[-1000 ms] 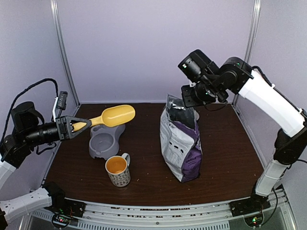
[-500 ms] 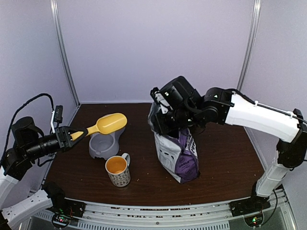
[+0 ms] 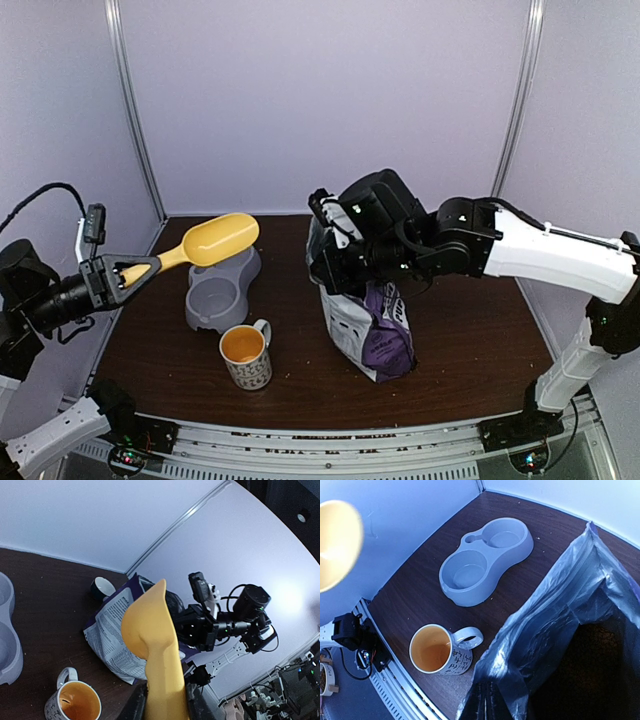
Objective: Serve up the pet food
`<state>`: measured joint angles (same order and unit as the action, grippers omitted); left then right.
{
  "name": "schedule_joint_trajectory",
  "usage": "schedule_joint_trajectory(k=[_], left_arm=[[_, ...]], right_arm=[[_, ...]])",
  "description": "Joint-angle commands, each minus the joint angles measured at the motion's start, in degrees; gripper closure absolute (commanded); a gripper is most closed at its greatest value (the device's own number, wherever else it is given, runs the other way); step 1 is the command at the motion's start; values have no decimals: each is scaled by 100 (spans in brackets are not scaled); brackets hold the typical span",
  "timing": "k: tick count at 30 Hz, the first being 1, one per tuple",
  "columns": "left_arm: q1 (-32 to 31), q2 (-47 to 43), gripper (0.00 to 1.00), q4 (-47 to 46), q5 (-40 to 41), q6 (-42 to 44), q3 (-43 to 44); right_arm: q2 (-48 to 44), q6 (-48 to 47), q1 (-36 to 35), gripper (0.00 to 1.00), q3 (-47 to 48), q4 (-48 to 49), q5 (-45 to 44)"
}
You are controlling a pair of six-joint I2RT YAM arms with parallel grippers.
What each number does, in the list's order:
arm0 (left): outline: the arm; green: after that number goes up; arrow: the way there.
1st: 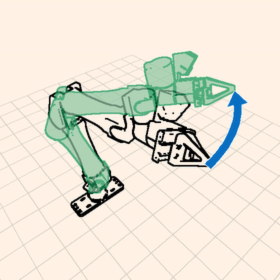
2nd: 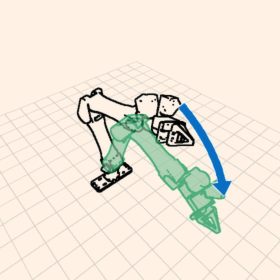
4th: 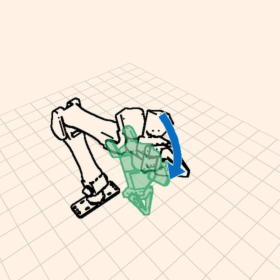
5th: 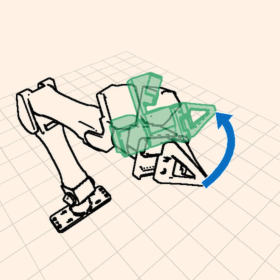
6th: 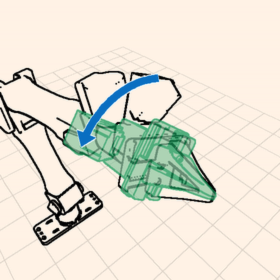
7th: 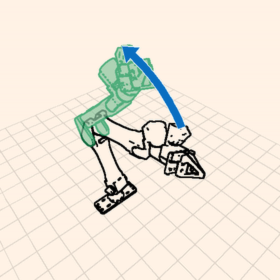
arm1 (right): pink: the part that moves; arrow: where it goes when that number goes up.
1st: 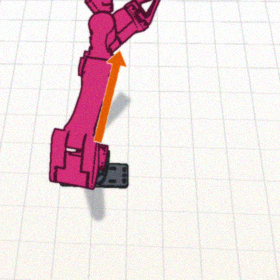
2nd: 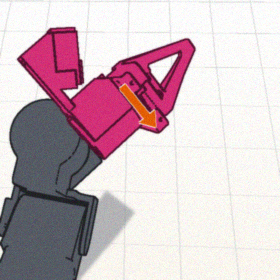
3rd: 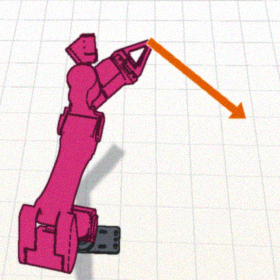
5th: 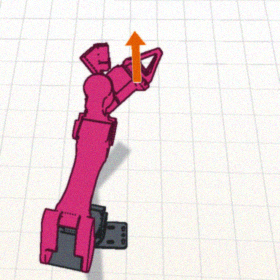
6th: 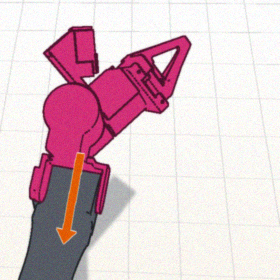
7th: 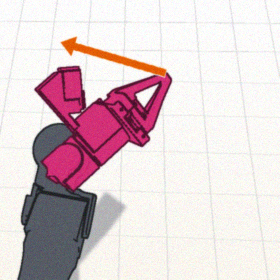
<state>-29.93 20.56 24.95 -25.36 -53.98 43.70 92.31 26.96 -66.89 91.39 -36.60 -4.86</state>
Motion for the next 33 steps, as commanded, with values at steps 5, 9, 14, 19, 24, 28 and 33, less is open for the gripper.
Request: schedule_joint_trajectory(k=[5, 9, 14, 19, 24, 28, 33], left_arm=[[24, -57, 100, 493, -691, 978, 470], [31, -78, 100, 485, -748, 1074, 458], [31, -182, 100, 407, -698, 991, 428], [24, -104, 100, -96, -722, 768, 238], [-62, 329, 100, -210, -736, 895, 404], [-143, 679, 100, -210, -805, 1091, 606], [-153, 914, 100, -210, -659, 1222, 741]], right_arm=[[-230, 545, -22, 100, 96, -82, -715], [-169, 604, -17, 100, 142, -162, -801], [-106, 570, -88, 100, 102, -152, -542], [-42, 572, -248, 100, 84, -88, -363], [-214, 495, -392, 100, 28, -95, -604], [-543, 321, -375, 84, 160, -499, -1217], [-778, 56, -204, 53, 731, -1478, -1879]])
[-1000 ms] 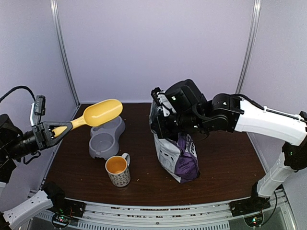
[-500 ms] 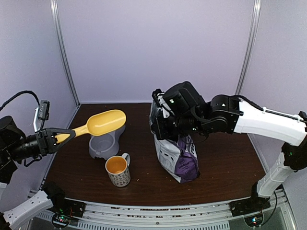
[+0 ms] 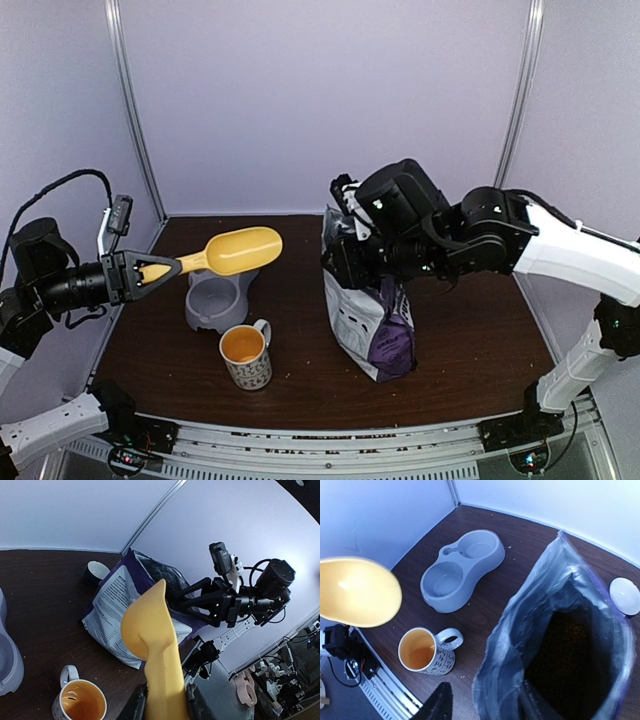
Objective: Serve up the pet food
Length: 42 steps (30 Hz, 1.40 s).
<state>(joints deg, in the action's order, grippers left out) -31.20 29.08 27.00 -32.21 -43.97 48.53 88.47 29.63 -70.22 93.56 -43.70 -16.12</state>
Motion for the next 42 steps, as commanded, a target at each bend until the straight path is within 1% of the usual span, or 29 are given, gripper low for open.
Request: schedule_joint_trajectory(k=[1, 5, 7, 11, 14, 24, 26, 29, 33, 36, 38, 39, 42], left_arm=[[-22, 72, 100, -446, 49, 226, 227], [-23, 117, 100, -631, 155, 170, 99], [-24, 175, 100, -686, 210, 160, 86], [-19, 263, 100, -688, 321, 109, 74], [-26, 290, 100, -688, 367, 64, 31], [-35, 426, 100, -688, 383, -124, -107], [-31, 415, 100, -688, 389, -139, -107], [-30, 408, 100, -688, 389, -146, -114], [-46, 461, 100, -688, 352, -92, -104], [-155, 554, 100, -689, 361, -11, -24], [-262, 635, 100, -688, 407, 69, 77], [-322, 687, 100, -688, 442, 106, 150], [-603, 867, 100, -690, 616, 193, 396]], right_arm=[[-441, -276, 179, 50, 610, -882, -796], [-706, -527, 391, 41, 878, -1246, -925], [-823, -534, 560, 39, 862, -1385, -919], [-969, -597, 953, 35, 610, -1500, -617], [-942, -696, 1072, 31, 508, -1472, -316], [-586, -730, 1048, 30, 455, -1017, 559], [-429, -730, 1041, 31, 525, -997, 613], [-112, -704, 1036, 38, 712, -1177, 357], [138, -631, 1023, 58, 900, -1416, -51], [96, -600, 1018, 80, 791, -1373, -74], [43, -559, 1019, 97, 629, -1239, -3], [37, -528, 1008, 100, 555, -1169, 66], [40, -468, 887, 100, 382, -901, 428]])
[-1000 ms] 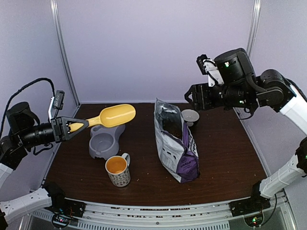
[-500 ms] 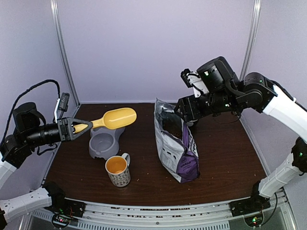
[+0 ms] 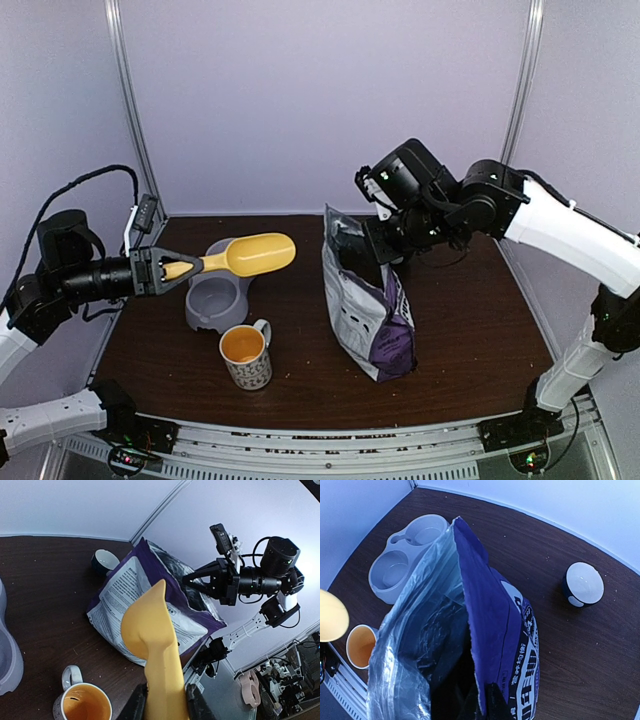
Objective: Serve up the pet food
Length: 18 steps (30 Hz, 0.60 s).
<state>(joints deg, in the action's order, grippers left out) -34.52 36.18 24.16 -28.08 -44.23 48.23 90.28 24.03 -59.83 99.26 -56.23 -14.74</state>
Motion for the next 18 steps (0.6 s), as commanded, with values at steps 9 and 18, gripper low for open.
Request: schedule_joint_trajectory(k=[9, 18], left_arm=[[-1207, 332, 100, -410, 1038, 279, 519], [-1365, -594, 100, -404, 1121, -79, -347]], right_arm=[[345, 566, -882, 100, -427, 1364, 1121], [508, 868, -1206, 100, -618, 1705, 1052]])
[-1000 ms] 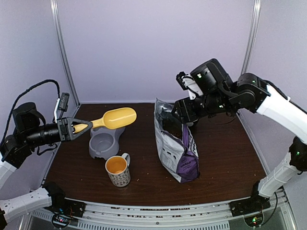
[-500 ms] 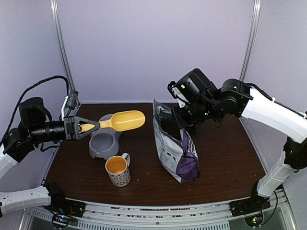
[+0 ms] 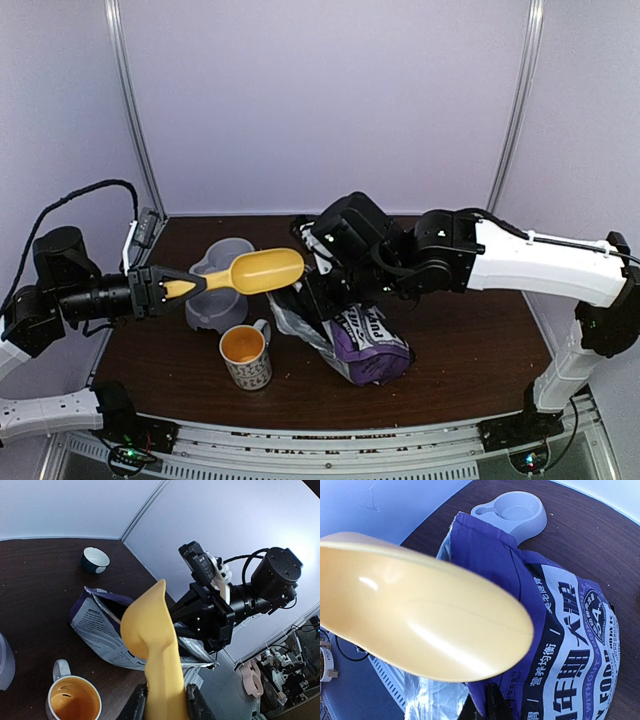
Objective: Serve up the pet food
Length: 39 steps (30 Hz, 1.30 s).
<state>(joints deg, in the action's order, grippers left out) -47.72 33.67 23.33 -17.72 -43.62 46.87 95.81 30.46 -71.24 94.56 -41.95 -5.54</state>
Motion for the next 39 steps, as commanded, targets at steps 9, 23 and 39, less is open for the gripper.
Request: schedule_joint_trajectory(k=[9, 23, 39], left_arm=[[-54, -534, 100, -321, -289, -7, -363], [-55, -388, 100, -325, -664, 189, -328], [-54, -294, 100, 561, -65, 258, -257]], right_arm=[[-59, 327, -73, 100, -253, 329, -30], [-472, 285, -40, 100, -330, -36, -854], [-459, 258, -257, 100, -310, 60, -806]])
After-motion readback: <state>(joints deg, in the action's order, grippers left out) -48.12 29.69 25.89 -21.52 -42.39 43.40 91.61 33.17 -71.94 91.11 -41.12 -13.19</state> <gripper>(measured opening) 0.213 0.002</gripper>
